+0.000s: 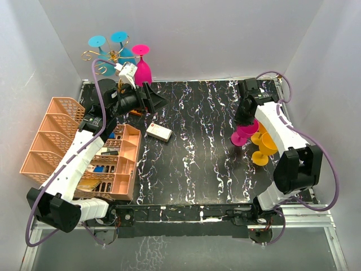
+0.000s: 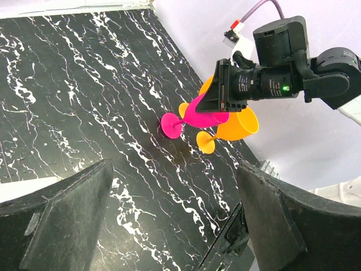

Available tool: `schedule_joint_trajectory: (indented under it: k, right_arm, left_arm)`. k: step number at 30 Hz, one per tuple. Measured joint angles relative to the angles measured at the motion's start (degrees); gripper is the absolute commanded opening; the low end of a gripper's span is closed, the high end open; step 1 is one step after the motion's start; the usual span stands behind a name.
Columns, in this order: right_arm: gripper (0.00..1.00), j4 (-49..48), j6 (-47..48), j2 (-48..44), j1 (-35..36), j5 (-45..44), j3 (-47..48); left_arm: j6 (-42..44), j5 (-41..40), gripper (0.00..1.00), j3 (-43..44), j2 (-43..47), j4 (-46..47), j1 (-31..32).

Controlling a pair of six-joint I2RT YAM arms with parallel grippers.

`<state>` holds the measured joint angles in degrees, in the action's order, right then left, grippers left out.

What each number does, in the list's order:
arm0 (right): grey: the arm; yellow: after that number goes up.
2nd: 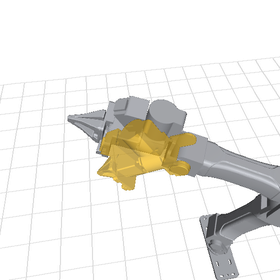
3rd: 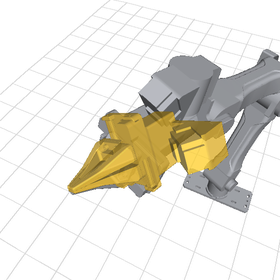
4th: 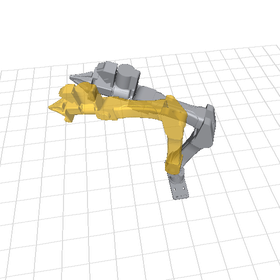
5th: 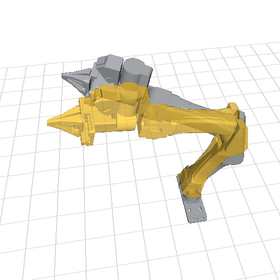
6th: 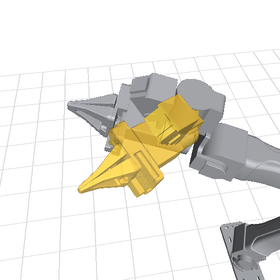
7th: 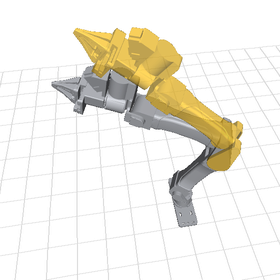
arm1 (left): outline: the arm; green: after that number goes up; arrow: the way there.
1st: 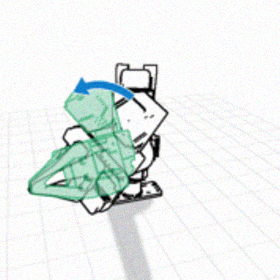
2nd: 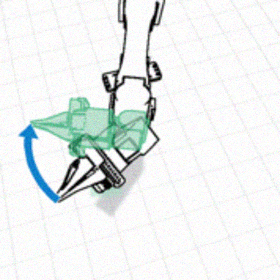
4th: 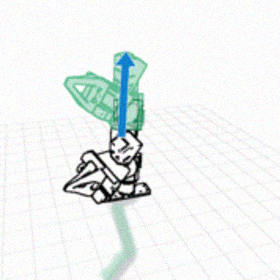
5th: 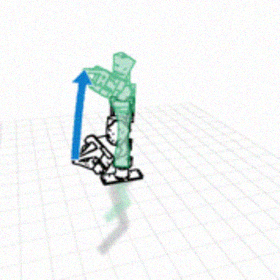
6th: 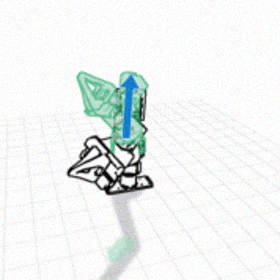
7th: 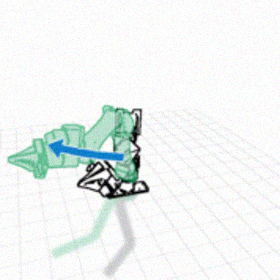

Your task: Take the wine glass off the wine glass rack

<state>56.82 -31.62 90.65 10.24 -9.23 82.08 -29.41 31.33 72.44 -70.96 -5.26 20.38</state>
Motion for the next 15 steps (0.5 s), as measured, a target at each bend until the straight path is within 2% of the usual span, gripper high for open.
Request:
schedule_joint_trajectory:
  k: [6, 15]
  right_arm:
    - [0.18, -0.1, 0.1, 0.6, -0.1, 0.0, 0.0]
    - [0.43, 0.0, 1.6, 0.6, -0.2, 0.0, 1.8]
  left_arm:
    - [0.1, -0.3, 0.89, 0.0, 0.0, -0.2, 0.0]
    - [0.0, -0.3, 0.89, 0.9, 0.0, -0.4, 0.0]
